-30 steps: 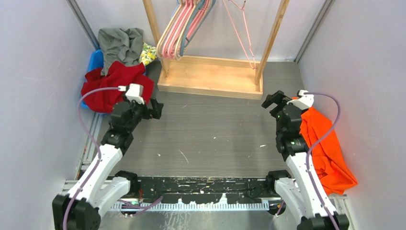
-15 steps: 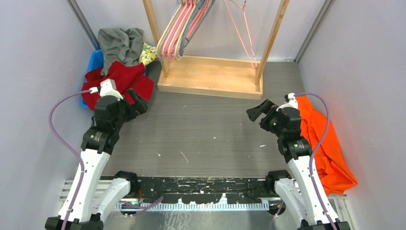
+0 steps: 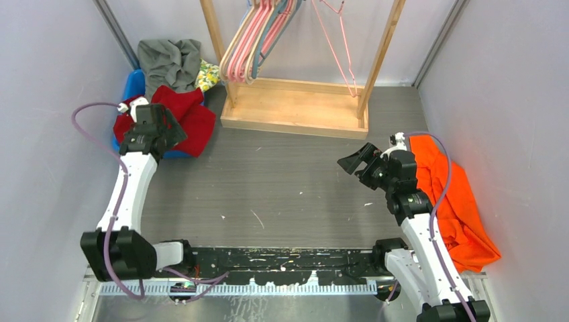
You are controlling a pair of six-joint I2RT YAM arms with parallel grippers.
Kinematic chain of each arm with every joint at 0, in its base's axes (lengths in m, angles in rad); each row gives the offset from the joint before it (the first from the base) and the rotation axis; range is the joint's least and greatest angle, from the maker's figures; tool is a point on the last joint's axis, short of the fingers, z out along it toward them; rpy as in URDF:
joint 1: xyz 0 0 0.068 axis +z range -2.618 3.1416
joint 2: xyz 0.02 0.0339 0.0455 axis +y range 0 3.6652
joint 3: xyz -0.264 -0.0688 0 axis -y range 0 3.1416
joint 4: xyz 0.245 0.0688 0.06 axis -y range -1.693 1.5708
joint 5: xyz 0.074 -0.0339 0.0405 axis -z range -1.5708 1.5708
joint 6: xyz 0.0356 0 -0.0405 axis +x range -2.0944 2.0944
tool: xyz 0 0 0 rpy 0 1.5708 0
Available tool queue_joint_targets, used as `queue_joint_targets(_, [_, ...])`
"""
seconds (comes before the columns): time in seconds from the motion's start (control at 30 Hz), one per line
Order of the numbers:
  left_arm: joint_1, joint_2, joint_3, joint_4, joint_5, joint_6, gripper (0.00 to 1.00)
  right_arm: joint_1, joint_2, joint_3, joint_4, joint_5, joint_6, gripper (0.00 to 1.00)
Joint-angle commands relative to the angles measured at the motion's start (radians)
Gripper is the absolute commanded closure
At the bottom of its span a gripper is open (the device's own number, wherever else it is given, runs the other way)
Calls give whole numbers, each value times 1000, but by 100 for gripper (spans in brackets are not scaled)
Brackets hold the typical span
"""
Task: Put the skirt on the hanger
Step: Pick up the skirt from the bin.
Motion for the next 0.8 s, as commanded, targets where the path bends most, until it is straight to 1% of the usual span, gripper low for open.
queue_joint_targets(0.0, [-7, 79, 36, 38, -100, 83, 2, 12, 18, 1, 87, -51, 28, 11])
queue_joint_targets(0.13, [-31, 135, 31, 71, -183, 116, 3, 20, 38, -14, 121, -59, 39, 11])
queue_joint_targets(0.23, [-33, 164, 41, 86, -235, 120, 10, 25, 46, -27, 138, -66, 44, 12])
queue_joint_targets(0.3, [-33, 187, 52, 90, -278, 113, 28, 28, 44, -33, 148, -68, 47, 12])
queue_joint_targets(0.4, [-33, 235, 83, 89, -318, 114, 49, 30, 43, -40, 161, -79, 51, 12])
queue_joint_targets(0.43, [-33, 253, 93, 88, -326, 117, 59, 32, 44, -41, 164, -83, 54, 12])
queue_joint_targets(0.47, [-33, 271, 109, 78, -334, 119, 75, 32, 44, -42, 168, -86, 55, 12])
queue_joint_targets(0.5, [-33, 287, 128, 64, -341, 117, 98, 34, 44, -43, 173, -90, 58, 12])
queue_joint_targets(0.53, [-33, 298, 144, 34, -344, 113, 100, 34, 44, -44, 174, -91, 58, 12])
queue_joint_targets(0.6, [-41, 292, 163, 16, -339, 110, 100, 35, 45, -43, 176, -98, 55, 12])
queue_joint_targets(0.7, [-79, 235, 170, 14, -343, 135, 100, 35, 53, -45, 184, -101, 57, 13])
queue_joint_targets(0.77, [-105, 191, 199, -26, -300, 143, 100, 36, 61, -45, 197, -111, 61, 13])
